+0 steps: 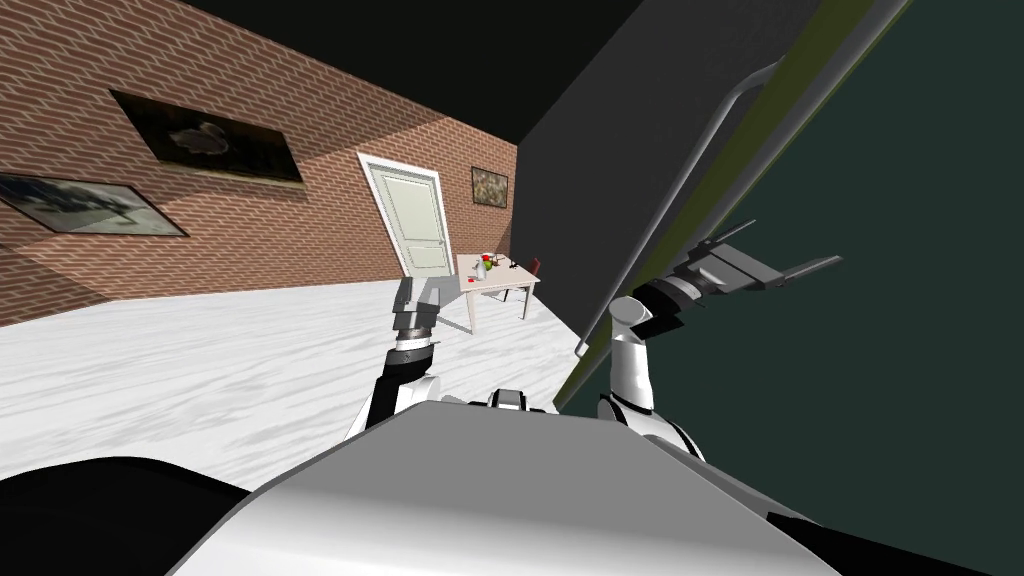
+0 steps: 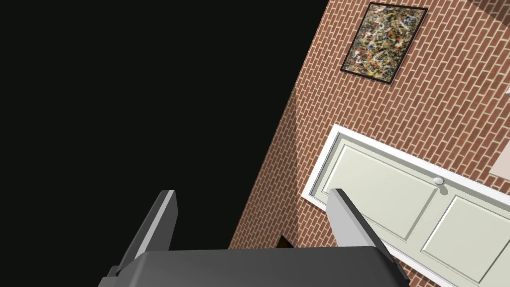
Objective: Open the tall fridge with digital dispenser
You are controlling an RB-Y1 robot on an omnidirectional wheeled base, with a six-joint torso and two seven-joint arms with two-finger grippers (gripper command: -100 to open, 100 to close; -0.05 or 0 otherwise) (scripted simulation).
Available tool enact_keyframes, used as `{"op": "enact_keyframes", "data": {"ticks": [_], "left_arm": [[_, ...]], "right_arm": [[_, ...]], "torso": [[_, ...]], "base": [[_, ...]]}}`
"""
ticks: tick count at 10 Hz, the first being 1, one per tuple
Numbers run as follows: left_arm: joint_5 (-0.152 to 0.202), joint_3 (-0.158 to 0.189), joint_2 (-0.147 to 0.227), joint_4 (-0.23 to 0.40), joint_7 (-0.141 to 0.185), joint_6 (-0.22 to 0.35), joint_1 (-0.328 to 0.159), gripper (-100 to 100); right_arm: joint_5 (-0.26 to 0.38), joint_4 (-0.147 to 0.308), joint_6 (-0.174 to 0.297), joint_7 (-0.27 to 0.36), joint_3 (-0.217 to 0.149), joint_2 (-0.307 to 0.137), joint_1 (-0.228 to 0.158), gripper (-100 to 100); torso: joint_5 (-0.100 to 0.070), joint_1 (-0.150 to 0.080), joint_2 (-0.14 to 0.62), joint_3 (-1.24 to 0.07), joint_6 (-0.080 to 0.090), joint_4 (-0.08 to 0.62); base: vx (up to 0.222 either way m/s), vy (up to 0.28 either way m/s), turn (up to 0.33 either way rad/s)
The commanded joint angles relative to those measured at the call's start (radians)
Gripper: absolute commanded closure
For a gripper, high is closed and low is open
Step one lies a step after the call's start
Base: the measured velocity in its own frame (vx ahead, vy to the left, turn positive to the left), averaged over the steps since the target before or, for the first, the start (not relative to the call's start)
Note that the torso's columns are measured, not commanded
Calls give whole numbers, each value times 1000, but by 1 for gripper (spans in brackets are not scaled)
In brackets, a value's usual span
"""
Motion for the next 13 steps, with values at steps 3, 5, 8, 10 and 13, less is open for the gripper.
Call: {"op": "enact_keyframes", "data": {"ticks": [3,5,8,10,13], "left_arm": [[0,0,0,0,0,0,0,0],[0,0,0,0,0,0,0,0],[0,0,0,0,0,0,0,0],[0,0,0,0,0,0,0,0],[0,0,0,0,0,0,0,0]], "right_arm": [[-5,7,29,-7,-6,-20,-14,-100],[-45,-6,-25,1,-1,28,-24,-100],[-92,-19,-50,1,-2,49,-45,-100],[-128,-29,-69,2,-4,59,-62,-100],[-186,-45,-100,2,-6,67,-88,-100]], "torso": [[-1,-1,0,0,1,0],[-7,6,0,6,-2,-6],[-18,9,-2,12,-4,-14],[-20,8,-6,11,-6,-17],[-23,6,-11,7,-8,-20]], "base": [[-6,-1,4],[-18,14,85],[-4,-17,53],[4,-12,68],[4,-17,77]]}}
